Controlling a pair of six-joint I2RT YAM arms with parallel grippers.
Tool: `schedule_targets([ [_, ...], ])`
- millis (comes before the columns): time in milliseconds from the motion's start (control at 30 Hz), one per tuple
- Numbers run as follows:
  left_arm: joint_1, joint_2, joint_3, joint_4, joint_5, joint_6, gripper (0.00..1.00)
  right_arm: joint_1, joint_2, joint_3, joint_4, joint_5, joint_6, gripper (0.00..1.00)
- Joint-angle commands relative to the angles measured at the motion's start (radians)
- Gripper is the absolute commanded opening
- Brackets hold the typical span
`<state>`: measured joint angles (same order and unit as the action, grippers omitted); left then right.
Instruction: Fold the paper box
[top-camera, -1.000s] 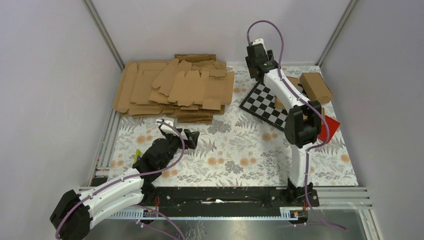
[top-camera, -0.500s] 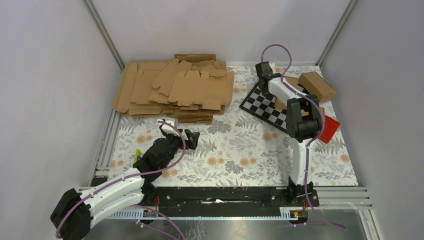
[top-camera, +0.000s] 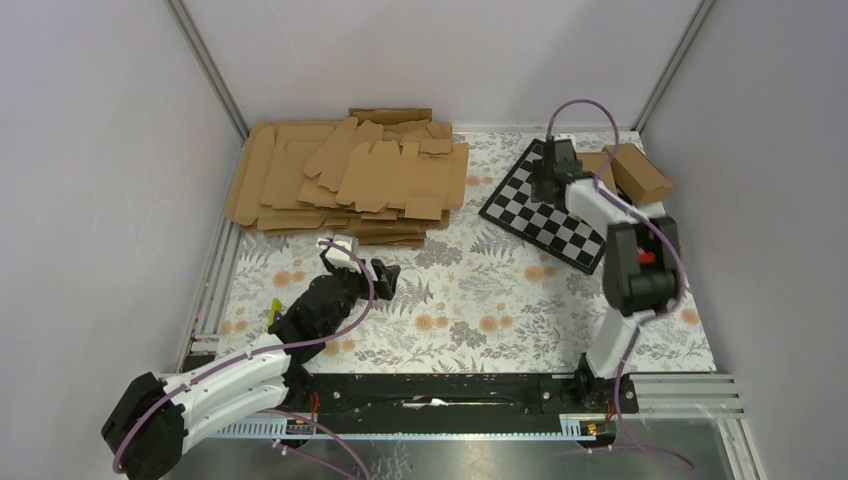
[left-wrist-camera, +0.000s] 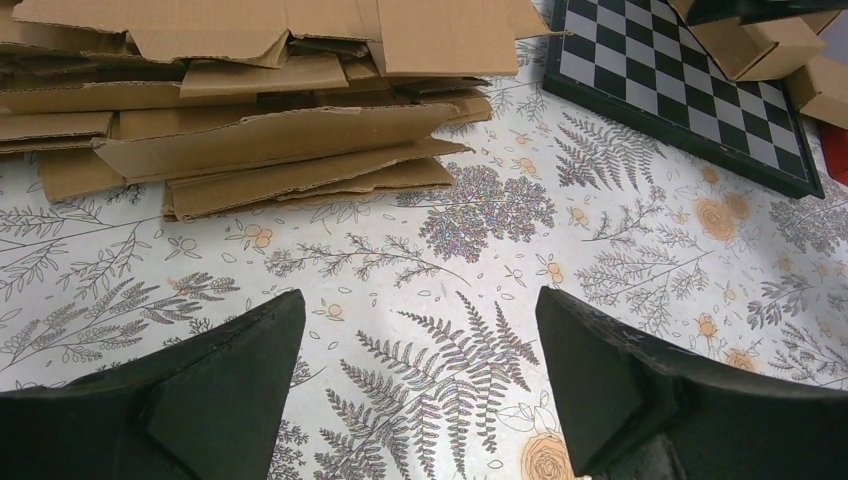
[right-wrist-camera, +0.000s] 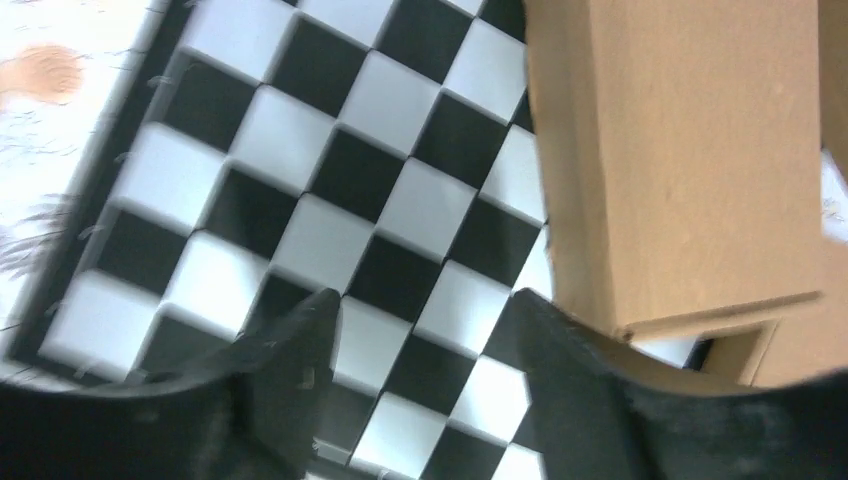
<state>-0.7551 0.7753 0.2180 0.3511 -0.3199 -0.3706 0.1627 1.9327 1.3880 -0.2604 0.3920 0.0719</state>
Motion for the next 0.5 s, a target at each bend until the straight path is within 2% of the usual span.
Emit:
schedule_targets([
  [0, -0.001, -0.005, 0.032, 0.023, -0.019, 0.007, 0.94, 0.009, -0.337, -0.332, 0.405, -0.302, 0.002, 0.83],
  [67, -0.001, -0.011, 0.029, 0.022, -0.025, 0.008, 0.98, 0.009, -0.469, -0.543, 0.62, -0.337, 0.003, 0.97],
  [200, -0.001, -0.011, 0.026, 0.022, -0.053, 0.007, 0.99, 0.009, -0.672, -0.918, 1.043, -0.339, -0.039, 1.0],
  [233, -0.001, -0.008, 0.024, 0.031, -0.063, 0.01, 0.99, 0.009, -0.697, -0.957, 1.065, -0.303, -0.037, 1.0],
  [333, 0.003, 0.004, 0.029, 0.068, -0.092, 0.084, 0.99, 0.01, -0.738, -0.992, 0.976, -0.214, -0.066, 1.0],
  [467, 0.019, 0.006, 0.05, 0.134, -0.205, 0.164, 0.99, 0.009, -0.698, -1.079, 1.128, -0.192, -0.218, 1.0],
])
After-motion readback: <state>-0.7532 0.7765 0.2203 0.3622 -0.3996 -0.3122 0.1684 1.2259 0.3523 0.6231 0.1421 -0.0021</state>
